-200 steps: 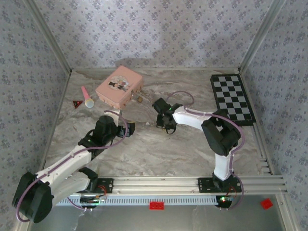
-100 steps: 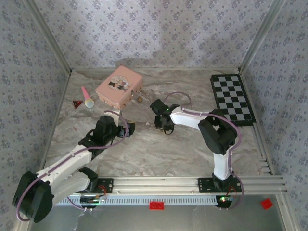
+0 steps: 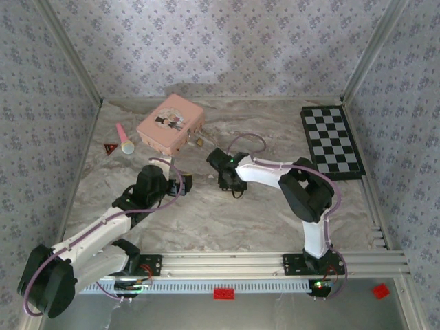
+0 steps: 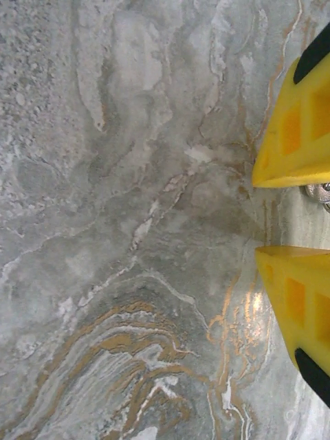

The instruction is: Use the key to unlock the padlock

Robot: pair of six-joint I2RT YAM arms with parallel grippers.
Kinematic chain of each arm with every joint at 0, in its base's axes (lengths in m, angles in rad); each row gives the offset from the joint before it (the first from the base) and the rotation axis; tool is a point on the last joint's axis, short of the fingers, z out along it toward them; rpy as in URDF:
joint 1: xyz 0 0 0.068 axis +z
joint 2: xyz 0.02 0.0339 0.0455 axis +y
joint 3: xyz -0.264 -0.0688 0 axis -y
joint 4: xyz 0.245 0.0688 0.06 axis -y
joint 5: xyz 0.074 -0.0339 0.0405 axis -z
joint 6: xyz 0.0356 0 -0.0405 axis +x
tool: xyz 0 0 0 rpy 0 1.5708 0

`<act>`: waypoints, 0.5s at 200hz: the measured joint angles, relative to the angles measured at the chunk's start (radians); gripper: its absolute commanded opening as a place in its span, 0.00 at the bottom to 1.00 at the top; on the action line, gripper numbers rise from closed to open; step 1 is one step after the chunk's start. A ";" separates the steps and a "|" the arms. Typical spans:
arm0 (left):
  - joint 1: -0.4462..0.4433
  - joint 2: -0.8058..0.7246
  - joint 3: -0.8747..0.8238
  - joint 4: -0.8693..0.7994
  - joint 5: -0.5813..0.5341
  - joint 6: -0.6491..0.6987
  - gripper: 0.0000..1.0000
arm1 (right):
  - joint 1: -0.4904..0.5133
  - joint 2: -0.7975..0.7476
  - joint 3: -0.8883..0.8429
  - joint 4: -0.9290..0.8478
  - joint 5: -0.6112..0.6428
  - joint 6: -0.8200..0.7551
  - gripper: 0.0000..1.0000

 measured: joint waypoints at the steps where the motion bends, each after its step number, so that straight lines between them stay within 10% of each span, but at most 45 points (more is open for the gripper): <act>1: 0.000 0.000 0.000 0.000 0.000 0.000 1.00 | 0.000 0.000 0.000 -0.001 0.001 0.000 0.30; 100: -0.001 0.000 0.000 0.000 -0.003 0.000 1.00 | 0.017 -0.053 -0.012 -0.066 0.055 0.018 0.37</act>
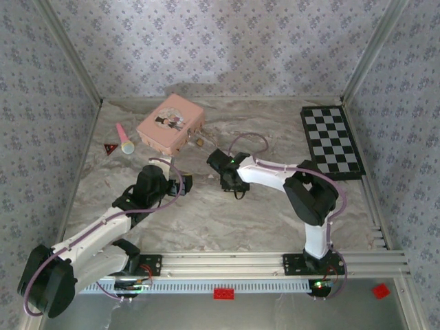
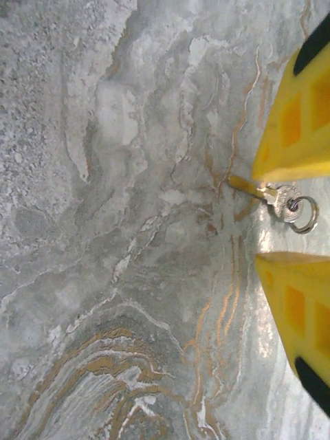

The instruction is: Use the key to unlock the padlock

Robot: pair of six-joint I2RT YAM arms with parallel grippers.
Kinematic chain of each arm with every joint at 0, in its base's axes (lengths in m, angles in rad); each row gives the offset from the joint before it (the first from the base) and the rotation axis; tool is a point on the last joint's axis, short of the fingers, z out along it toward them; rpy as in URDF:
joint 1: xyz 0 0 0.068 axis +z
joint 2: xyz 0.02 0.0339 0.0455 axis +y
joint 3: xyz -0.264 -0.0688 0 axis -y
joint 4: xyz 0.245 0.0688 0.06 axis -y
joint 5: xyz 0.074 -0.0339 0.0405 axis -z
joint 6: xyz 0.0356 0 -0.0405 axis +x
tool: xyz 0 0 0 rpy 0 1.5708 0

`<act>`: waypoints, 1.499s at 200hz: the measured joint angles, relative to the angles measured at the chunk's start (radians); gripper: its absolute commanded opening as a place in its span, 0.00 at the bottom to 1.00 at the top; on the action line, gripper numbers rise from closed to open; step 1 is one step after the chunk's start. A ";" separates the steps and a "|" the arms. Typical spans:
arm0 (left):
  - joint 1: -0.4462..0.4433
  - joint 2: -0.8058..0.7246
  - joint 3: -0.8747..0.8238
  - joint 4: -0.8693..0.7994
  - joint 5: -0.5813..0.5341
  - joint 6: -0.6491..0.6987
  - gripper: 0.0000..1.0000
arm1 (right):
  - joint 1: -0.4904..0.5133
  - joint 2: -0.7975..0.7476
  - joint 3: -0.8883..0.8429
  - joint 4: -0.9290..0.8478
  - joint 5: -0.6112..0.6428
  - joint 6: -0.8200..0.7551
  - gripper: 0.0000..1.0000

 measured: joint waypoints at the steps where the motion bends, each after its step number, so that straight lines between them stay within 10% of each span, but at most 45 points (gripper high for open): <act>1: 0.000 0.000 0.000 0.000 0.000 0.000 1.00 | 0.000 0.000 -0.001 0.000 0.000 0.001 0.37; 300: -0.013 0.000 0.000 0.000 -0.014 0.000 1.00 | 0.006 -0.012 -0.066 0.015 -0.018 0.094 0.08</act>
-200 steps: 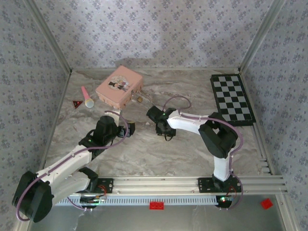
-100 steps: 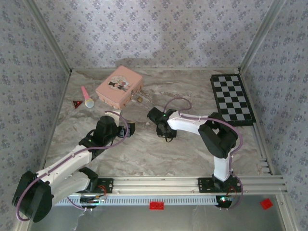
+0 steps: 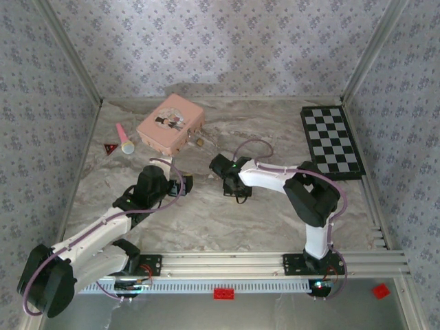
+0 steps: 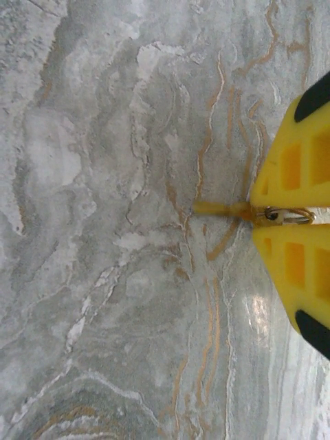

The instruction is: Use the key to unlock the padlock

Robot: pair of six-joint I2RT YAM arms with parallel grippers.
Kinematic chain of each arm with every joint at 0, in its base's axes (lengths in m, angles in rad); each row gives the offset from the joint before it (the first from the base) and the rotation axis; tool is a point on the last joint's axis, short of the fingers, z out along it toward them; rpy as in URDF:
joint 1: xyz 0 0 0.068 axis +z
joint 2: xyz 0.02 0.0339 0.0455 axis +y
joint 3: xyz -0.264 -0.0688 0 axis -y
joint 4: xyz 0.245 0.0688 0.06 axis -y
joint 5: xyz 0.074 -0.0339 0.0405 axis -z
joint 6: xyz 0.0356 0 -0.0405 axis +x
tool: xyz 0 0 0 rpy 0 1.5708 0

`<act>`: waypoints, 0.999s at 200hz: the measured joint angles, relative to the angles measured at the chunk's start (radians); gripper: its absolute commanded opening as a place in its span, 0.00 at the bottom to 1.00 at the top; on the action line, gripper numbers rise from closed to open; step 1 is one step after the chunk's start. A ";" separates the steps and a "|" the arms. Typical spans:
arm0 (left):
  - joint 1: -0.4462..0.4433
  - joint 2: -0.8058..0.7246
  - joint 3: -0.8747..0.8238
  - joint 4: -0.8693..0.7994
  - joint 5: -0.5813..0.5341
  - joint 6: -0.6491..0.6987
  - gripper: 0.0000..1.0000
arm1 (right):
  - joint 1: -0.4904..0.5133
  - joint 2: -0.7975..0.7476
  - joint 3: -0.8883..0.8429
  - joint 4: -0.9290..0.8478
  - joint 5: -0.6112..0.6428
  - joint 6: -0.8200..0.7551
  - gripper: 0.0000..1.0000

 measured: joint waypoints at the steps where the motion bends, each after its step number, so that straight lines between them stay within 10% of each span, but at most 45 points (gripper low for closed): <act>1: 0.000 0.000 0.000 0.000 0.000 0.000 1.00 | 0.000 -0.001 0.000 0.000 0.000 0.000 0.07; 94: 0.000 0.008 0.000 0.002 -0.004 0.000 1.00 | 0.005 -0.100 -0.071 0.061 0.006 -0.066 0.00; 200: -0.007 -0.011 0.000 0.062 0.215 -0.329 0.93 | 0.023 -0.605 -0.452 0.724 -0.181 -0.388 0.00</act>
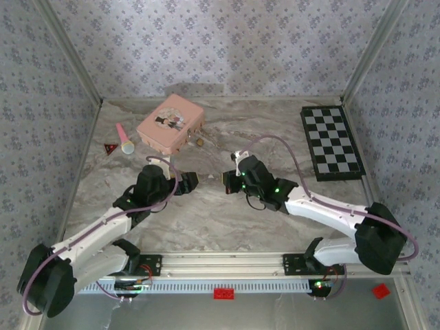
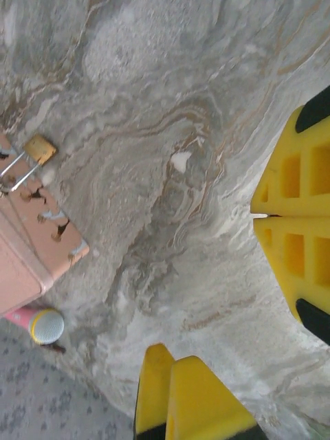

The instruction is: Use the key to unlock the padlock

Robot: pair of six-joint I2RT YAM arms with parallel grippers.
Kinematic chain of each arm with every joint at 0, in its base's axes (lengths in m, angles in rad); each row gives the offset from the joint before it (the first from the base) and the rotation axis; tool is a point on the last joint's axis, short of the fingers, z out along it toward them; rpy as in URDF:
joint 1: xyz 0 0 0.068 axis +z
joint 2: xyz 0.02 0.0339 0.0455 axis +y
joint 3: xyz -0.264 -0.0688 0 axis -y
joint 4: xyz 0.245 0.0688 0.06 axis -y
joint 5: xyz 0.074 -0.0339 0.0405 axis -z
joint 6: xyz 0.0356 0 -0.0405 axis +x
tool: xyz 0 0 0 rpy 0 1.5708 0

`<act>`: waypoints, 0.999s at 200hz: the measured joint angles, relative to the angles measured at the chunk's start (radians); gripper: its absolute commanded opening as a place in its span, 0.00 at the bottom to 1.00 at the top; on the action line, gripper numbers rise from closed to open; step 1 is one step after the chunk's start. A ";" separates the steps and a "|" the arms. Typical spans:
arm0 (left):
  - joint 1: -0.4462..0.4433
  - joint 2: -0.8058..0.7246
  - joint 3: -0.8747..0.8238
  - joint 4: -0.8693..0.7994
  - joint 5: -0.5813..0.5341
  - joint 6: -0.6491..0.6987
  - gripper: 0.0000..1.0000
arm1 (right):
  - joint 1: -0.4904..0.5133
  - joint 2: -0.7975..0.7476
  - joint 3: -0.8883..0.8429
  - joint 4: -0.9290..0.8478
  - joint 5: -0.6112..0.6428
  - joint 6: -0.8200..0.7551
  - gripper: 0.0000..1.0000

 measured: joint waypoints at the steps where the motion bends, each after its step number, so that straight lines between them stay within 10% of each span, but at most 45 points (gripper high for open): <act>1: 0.000 -0.001 0.000 0.001 0.002 -0.001 0.93 | 0.000 -0.001 -0.002 0.003 -0.002 -0.001 0.00; 108: -0.074 0.137 -0.005 0.368 0.279 -0.213 0.84 | -0.059 -0.080 -0.031 0.163 -0.123 0.017 0.00; 200: -0.175 0.169 0.015 0.330 0.226 0.320 0.70 | -0.032 -0.143 0.046 0.002 -0.133 0.020 0.00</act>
